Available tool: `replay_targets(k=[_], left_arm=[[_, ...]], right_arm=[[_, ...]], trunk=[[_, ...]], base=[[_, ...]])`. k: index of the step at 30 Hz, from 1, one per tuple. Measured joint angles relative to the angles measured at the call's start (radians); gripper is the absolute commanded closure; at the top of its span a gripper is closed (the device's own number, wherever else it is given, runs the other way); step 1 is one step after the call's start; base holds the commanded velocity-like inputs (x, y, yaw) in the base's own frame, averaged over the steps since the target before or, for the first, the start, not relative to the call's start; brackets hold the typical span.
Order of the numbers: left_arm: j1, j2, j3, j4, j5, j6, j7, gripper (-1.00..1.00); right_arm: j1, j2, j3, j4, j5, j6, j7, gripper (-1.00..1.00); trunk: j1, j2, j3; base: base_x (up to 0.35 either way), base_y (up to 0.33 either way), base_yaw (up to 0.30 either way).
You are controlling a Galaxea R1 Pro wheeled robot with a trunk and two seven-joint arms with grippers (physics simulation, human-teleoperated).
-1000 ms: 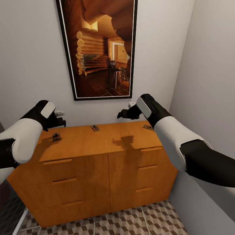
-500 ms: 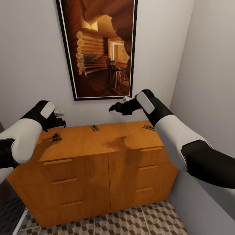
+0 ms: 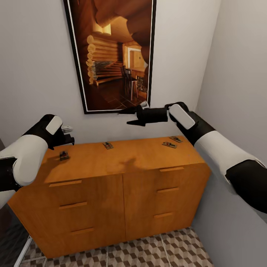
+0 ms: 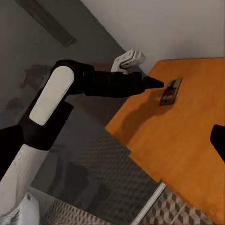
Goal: Take the four mousetraps from the cabinet in the bathroom and place them on the bathroom floor. Make sure all four end up on the same floor surface, and ensure that at least two of them are either under or directly next to the same bathroom sink.
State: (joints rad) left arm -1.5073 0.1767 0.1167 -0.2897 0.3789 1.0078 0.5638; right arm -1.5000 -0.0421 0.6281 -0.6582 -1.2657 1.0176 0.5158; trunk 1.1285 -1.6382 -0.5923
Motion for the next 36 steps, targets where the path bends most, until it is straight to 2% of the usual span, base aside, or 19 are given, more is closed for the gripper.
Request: replay_targets(k=[2, 5, 10, 12, 25, 36], left_arm=[[0.0, 0.0, 0.0, 0.0, 0.0, 0.0, 0.0, -1.0], [0.0, 0.0, 0.0, 0.001, 0.001, 0.0, 0.0, -1.0], [0.0, -0.001, 0.0, 0.001, 0.001, 0.0, 0.0, -1.0], [0.0, -0.001, 0.0, 0.0, 0.001, 0.0, 0.0, -1.0], [0.0, 0.0, 0.001, -0.005, 0.0, 0.0, 0.0, -1.0], [0.0, 0.003, 0.002, -0.01, -0.001, 0.0, 0.0, -1.0]], right_arm=[[0.001, -0.026, 0.047, -0.024, -0.025, -0.001, 0.098, -1.0], [0.004, -0.052, 0.099, -0.053, -0.043, -0.003, 0.217, -1.0], [0.008, -0.071, 0.14, -0.076, -0.055, -0.004, 0.31, -1.0], [0.009, -0.074, 0.148, -0.078, -0.057, -0.005, 0.326, -1.0], [0.013, -0.08, 0.161, -0.082, -0.055, -0.006, 0.352, -1.0], [0.014, -0.078, 0.161, -0.083, -0.055, -0.006, 0.352, -1.0]], trunk=[[0.008, -0.014, -0.006], [0.019, -0.035, -0.016], [0.023, -0.042, -0.019], [0.023, -0.042, -0.019], [0.073, -0.133, -0.06], [0.073, -0.133, -0.06]], base=[[0.0, 0.0, 0.0], [0.0, 0.0, 0.0], [0.0, 0.0, 0.0], [0.0, 0.0, 0.0], [0.0, 0.0, 0.0], [0.0, 0.0, 0.0]])
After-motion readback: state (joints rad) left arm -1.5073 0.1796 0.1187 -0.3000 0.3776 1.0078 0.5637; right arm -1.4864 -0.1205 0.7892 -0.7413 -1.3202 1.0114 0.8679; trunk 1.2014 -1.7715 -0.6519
